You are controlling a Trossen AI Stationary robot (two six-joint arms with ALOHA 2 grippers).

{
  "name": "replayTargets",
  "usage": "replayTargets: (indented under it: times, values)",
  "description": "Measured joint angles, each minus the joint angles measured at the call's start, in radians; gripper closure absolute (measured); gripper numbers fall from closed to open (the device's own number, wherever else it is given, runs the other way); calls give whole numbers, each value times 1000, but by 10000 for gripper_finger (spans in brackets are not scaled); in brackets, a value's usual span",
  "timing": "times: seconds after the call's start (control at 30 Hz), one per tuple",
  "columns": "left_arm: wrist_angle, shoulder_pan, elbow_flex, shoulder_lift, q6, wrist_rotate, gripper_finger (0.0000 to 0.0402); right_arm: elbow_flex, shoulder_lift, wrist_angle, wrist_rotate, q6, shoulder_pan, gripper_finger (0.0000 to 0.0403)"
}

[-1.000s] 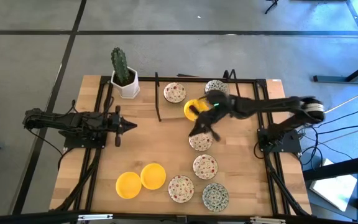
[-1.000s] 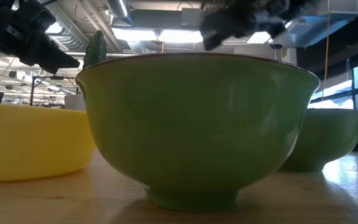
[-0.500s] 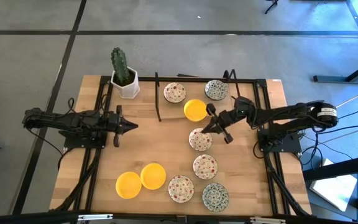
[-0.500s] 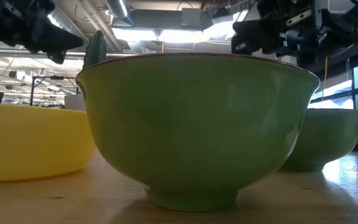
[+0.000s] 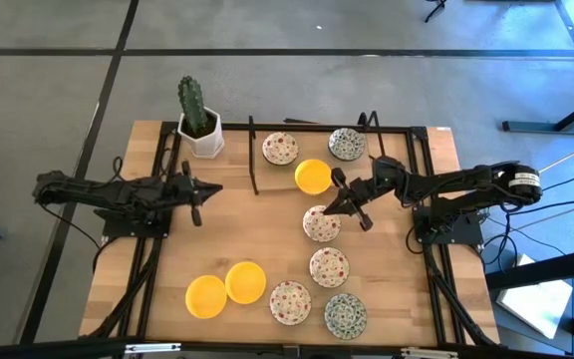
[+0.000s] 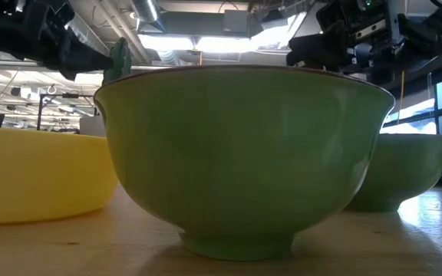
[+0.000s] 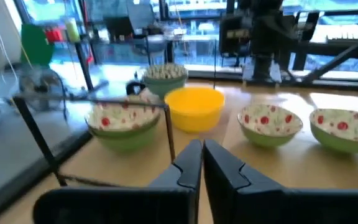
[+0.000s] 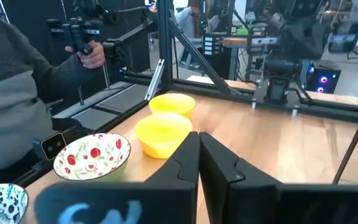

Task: Pick & Place Mini bowls
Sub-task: Stack the red patterned bowl on top of the red patterned bowl on the shelf

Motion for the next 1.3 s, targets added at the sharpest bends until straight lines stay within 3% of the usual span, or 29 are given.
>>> replayTargets:
  times: [0.23, 0.43, 0.6, 0.73, 0.9, 1.1, 1.3]
  values:
    - [9, -13, 0, 56, -140, 113, 391, 28, 0, 4, 0, 9, 7, 392]
    - [123, -72, 0, 152, -166, 84, 399, 29, 0, -10, -1, 17, 50, 392]
    - [256, -127, 0, 227, -169, 73, 397, 30, 0, -16, 12, 120, 72, 392]
    - [329, -166, 0, 249, -168, 72, 399, 30, -31, -27, 34, 300, 69, 392]
    - [275, -215, 0, 249, -179, 73, 398, 31, -140, -251, 45, 322, 63, 392]
    - [153, -253, 0, 250, -161, 64, 394, 31, -236, -609, 228, 214, 65, 392]
    - [173, -244, 0, 249, -8, -55, 394, 31, -217, -656, 485, 114, 107, 392]
